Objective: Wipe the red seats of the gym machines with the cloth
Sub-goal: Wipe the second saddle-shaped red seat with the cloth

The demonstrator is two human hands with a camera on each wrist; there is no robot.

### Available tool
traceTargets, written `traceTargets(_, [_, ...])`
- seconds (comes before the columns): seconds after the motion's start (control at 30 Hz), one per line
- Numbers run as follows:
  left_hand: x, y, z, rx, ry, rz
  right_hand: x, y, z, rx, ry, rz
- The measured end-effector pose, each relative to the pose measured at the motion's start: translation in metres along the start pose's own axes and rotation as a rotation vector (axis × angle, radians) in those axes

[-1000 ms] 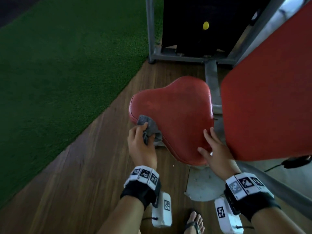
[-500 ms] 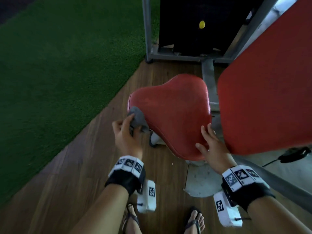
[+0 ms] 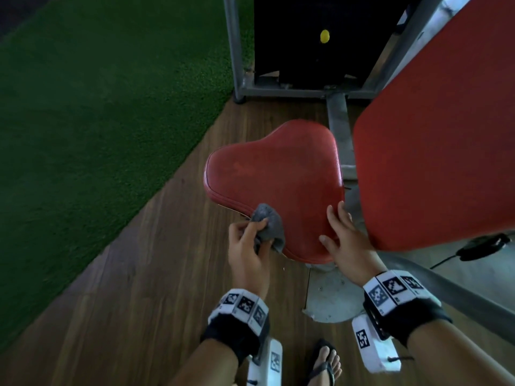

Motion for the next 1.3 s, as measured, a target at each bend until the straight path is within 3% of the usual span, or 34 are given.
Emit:
traceTargets(0.17, [0.019, -0.031, -0.006, 0.023, -0.058, 0.107, -0.001, -0.001, 0.001, -0.011, 0.0, -0.012])
traceTargets(0.3, [0.007, -0.006, -0.003, 0.111, 0.002, 0.154, -0.001, 0.0, -0.003, -0.008, -0.027, -0.016])
traceTargets(0.47, [-0.013, 0.026, -0.001, 0.128, 0.039, -0.02, 0.0, 0.002, -0.004, -0.007, -0.048, -0.014])
traceTargets(0.67, [0.004, -0.01, 0.005, -0.054, -0.024, -0.081, -0.005, -0.001, -0.001, -0.026, -0.039, -0.026])
traceTargets(0.77, [0.016, -0.028, -0.002, -0.054, -0.086, -0.025, -0.007, -0.001, -0.001, -0.04, -0.031, -0.034])
traceTargets(0.97, [0.063, -0.063, -0.029, 0.098, -0.174, 0.26, -0.007, 0.0, -0.002, -0.041, -0.033, -0.037])
traceTargets(1.07, [0.064, -0.062, -0.031, 0.216, -0.137, 0.351, -0.008, 0.0, -0.001, -0.048, -0.037, -0.03])
traceTargets(1.13, [0.05, -0.051, -0.024, 0.233, -0.111, 0.334, -0.009, -0.001, -0.001, -0.052, -0.034, -0.029])
traceTargets(1.3, [0.002, -0.004, 0.0, 0.18, -0.039, 0.147, -0.008, -0.001, -0.001, -0.04, -0.055, -0.033])
Point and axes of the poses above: each hand's wrist, its own y-axis away from the middle knuckle, its own x-axis out of the back of the hand, z = x × y, the point moved 8 cm from there along -y, towards the middle knuckle, and after that the axes turned 1 degree about z, right-handed, at the moved point
